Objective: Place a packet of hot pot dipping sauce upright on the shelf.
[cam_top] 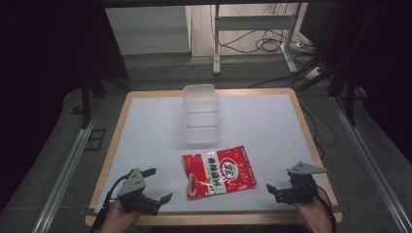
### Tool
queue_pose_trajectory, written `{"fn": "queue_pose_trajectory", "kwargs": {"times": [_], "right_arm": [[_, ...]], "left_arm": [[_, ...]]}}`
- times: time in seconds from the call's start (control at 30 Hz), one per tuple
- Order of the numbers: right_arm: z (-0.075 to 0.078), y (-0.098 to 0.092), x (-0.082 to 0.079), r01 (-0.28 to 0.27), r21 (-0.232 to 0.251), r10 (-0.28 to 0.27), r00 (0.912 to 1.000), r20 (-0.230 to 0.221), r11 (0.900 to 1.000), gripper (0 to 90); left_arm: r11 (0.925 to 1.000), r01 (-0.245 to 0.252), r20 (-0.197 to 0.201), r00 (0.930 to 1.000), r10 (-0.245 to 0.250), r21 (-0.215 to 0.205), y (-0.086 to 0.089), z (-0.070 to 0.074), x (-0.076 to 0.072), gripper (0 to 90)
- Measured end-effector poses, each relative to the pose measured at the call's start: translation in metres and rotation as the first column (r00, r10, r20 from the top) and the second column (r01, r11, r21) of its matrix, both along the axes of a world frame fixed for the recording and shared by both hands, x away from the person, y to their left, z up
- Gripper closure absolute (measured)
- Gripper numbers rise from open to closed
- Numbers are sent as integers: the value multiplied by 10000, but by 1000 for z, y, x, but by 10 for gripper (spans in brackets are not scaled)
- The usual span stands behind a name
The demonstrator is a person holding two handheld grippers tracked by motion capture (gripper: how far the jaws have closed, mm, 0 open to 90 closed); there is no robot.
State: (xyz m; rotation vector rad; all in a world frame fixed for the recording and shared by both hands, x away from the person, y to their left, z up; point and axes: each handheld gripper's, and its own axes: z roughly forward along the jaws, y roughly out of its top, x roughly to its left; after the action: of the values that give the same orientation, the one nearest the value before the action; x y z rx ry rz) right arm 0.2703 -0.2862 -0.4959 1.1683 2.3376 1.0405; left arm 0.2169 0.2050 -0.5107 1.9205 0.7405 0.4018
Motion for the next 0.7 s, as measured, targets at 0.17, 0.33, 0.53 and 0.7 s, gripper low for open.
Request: {"fn": "queue_pose_trajectory", "kwargs": {"times": [0.17, 0.33, 0.53, 0.7], "right_arm": [[0, -1, -2, -73, -54, 74, 9998, 206, 10000, 10], [0, -5, -1, 75, -116, -71, 9995, 302, 9999, 9], [-5, -4, 0, 145, -402, -137, 9997, 193, 9991, 14], [-4, -3, 0, 176, -404, -164, 9994, 304, 9990, 14]], "left_arm": [[10000, 60, 31, 10000, -60, 66, -1, 0, -1, 0], [10000, 53, 20, 10000, -53, 41, -1, 0, 0, 0], [9999, 70, 39, 10000, -71, 105, -1, 0, -1, 0], [9999, 61, 30, 10000, -61, 84, -1, 0, -1, 0]]}}
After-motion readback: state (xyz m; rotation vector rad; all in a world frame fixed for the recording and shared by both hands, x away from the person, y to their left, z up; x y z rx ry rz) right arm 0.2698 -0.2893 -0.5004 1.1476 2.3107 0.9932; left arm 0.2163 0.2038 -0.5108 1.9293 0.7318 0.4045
